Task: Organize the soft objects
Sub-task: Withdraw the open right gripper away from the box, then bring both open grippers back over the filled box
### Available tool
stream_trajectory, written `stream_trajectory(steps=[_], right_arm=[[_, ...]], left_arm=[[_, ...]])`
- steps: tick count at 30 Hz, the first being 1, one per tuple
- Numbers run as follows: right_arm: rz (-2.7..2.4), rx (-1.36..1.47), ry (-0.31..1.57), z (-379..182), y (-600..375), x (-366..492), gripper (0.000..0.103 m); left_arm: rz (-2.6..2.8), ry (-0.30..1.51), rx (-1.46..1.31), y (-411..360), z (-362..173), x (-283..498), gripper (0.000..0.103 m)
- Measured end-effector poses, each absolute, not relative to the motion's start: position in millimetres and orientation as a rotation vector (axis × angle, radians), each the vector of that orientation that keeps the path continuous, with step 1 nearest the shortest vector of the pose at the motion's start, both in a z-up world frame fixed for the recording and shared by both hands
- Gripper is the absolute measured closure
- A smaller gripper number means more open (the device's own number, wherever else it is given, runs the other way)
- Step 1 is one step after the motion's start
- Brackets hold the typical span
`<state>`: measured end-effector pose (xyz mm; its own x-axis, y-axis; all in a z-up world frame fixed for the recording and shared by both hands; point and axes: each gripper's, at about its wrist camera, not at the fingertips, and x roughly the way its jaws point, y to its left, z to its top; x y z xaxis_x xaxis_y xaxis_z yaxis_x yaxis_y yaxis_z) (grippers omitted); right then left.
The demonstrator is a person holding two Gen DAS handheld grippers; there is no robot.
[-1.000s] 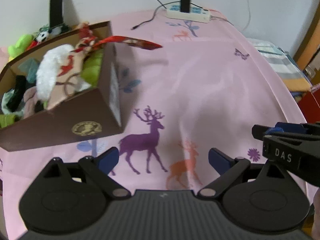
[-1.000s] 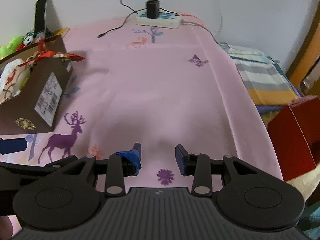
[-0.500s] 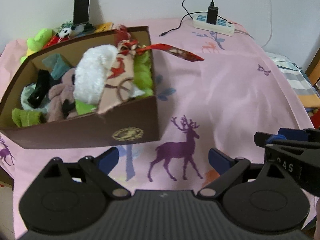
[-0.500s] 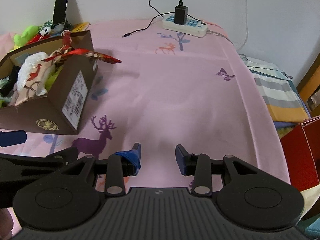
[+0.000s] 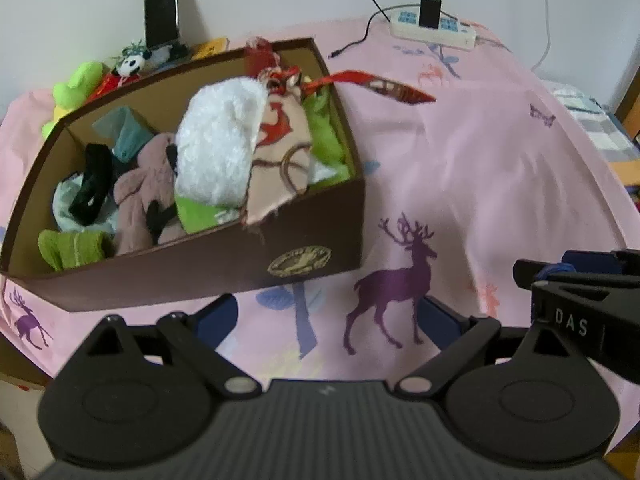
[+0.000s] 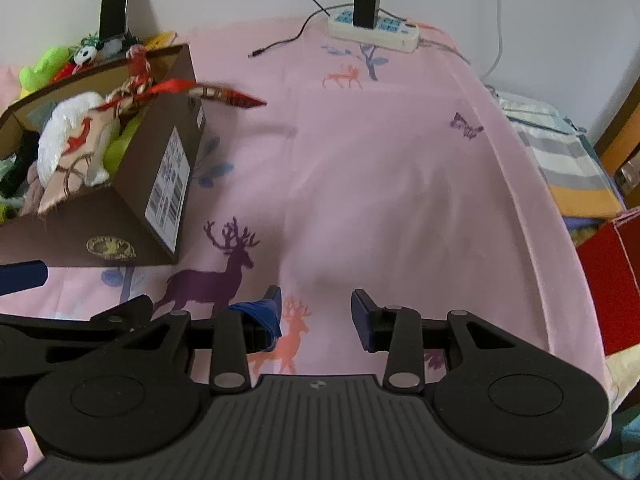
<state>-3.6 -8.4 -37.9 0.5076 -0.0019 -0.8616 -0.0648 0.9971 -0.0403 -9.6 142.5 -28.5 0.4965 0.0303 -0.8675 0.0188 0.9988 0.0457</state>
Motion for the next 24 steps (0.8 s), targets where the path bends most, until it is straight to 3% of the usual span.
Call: stream_trajectory(steps=[13,24], right_arm=[[0.034,-0.028,1.042,-38.5,13.2,-15.0,0.081],[0.052,0.015,0.919,6.5,32.7,-0.5,0.081]], left_arm=[[-0.007,1.066,0.083,165.2,-28.3,-17.1,0.006],[-0.002,0.942,0.120,186.4,24.1,-5.2,0.006]])
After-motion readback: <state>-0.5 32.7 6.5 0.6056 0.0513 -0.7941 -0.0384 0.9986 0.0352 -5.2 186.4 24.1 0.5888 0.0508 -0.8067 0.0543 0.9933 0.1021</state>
